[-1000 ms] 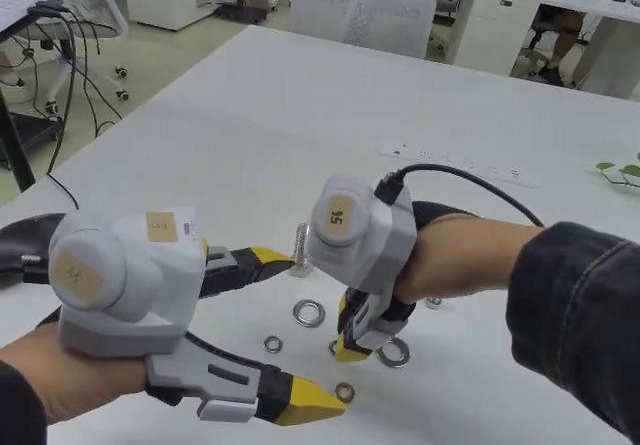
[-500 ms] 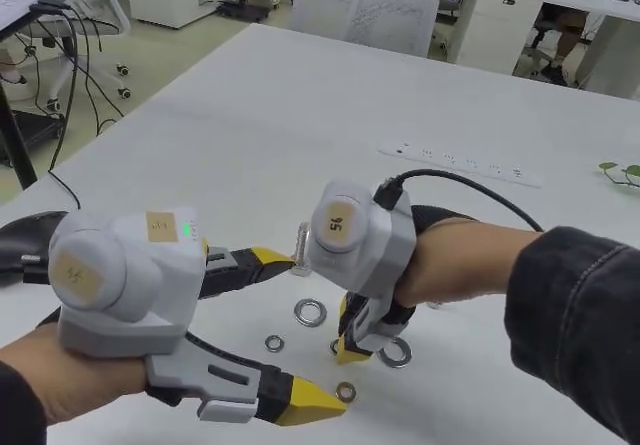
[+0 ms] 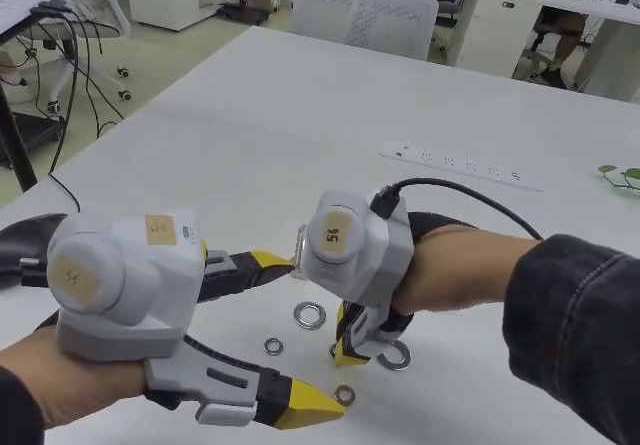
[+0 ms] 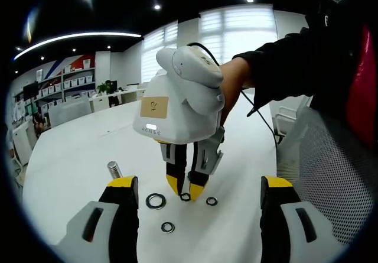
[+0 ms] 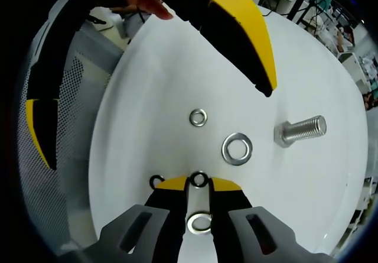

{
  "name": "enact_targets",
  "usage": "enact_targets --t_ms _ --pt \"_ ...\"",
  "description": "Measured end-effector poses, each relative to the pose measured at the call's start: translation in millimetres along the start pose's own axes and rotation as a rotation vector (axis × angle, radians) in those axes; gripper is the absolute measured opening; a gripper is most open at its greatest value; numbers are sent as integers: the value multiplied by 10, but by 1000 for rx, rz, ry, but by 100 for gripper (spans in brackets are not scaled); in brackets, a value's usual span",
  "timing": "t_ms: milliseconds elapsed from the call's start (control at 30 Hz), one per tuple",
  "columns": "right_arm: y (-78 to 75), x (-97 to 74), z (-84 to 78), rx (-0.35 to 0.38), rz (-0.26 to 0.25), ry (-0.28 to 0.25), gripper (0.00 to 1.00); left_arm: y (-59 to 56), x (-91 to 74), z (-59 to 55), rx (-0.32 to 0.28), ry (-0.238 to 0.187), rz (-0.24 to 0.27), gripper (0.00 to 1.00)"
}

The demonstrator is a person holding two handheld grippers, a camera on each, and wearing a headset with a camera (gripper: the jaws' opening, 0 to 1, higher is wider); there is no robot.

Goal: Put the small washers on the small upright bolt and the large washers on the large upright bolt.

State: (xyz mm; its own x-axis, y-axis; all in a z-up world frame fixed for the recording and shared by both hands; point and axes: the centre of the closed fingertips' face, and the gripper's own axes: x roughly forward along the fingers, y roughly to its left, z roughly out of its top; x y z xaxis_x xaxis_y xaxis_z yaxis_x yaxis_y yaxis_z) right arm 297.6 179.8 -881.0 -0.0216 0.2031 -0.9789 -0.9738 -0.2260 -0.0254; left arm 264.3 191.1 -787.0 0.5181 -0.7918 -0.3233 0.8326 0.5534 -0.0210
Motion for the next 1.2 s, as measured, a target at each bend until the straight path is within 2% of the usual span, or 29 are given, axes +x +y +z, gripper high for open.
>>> enact_targets --t_ms 767,1000,1200 --pt "-2 1 -32 13 7 6 14 1 -1 -8 -1 2 -2 84" --pt "-41 -105 -91 33 -2 1 14 6 10 -19 -1 5 -4 84" --pt "-74 -223 -233 52 -15 10 14 0 12 -18 -2 5 -6 84"
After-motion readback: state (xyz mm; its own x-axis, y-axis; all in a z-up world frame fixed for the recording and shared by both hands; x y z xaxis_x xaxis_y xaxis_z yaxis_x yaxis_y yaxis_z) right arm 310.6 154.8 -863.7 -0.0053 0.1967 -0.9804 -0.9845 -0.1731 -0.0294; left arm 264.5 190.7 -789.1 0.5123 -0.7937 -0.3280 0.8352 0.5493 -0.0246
